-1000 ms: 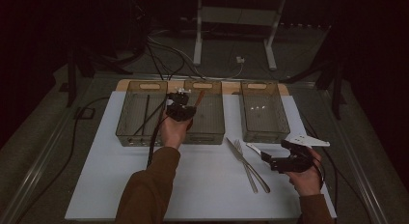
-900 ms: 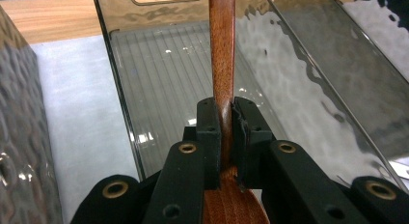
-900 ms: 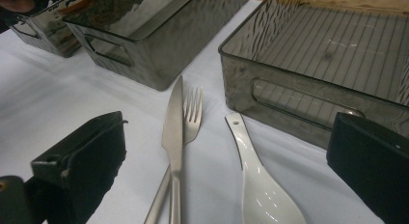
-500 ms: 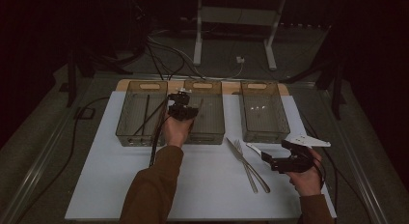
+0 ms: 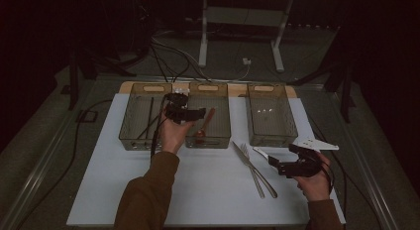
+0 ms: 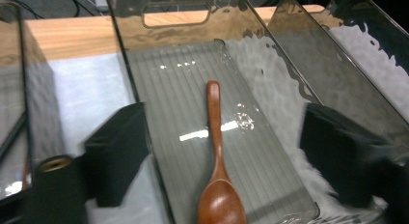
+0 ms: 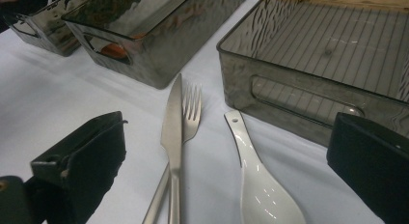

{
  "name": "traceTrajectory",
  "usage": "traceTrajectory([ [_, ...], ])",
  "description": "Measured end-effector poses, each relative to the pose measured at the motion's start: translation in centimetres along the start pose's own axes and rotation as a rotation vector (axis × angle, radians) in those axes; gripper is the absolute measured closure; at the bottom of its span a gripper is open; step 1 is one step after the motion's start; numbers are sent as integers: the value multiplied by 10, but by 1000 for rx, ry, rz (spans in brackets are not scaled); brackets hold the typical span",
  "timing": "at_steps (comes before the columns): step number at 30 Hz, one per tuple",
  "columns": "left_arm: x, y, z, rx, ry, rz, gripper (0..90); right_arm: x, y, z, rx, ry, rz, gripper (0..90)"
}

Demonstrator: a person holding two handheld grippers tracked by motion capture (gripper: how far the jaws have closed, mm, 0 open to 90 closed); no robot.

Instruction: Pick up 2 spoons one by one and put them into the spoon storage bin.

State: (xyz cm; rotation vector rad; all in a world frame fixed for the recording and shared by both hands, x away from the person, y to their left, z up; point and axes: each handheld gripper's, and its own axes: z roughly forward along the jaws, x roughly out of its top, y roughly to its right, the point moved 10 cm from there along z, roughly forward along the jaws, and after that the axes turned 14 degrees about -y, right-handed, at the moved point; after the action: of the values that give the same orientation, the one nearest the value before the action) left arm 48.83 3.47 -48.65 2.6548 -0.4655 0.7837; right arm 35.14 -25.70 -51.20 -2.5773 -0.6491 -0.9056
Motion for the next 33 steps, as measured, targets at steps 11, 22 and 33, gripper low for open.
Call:
traceTrajectory([
  [11,-14,-4,-23,-42,15,33,11,-1,2,1,-8,-12,5,0],
  [22,-29,-3,-39,-43,33,81,11,-1,4,2,-13,-24,2,0],
  [33,-46,1,-55,-67,68,118,11,6,8,-2,-39,-44,-13,0],
])
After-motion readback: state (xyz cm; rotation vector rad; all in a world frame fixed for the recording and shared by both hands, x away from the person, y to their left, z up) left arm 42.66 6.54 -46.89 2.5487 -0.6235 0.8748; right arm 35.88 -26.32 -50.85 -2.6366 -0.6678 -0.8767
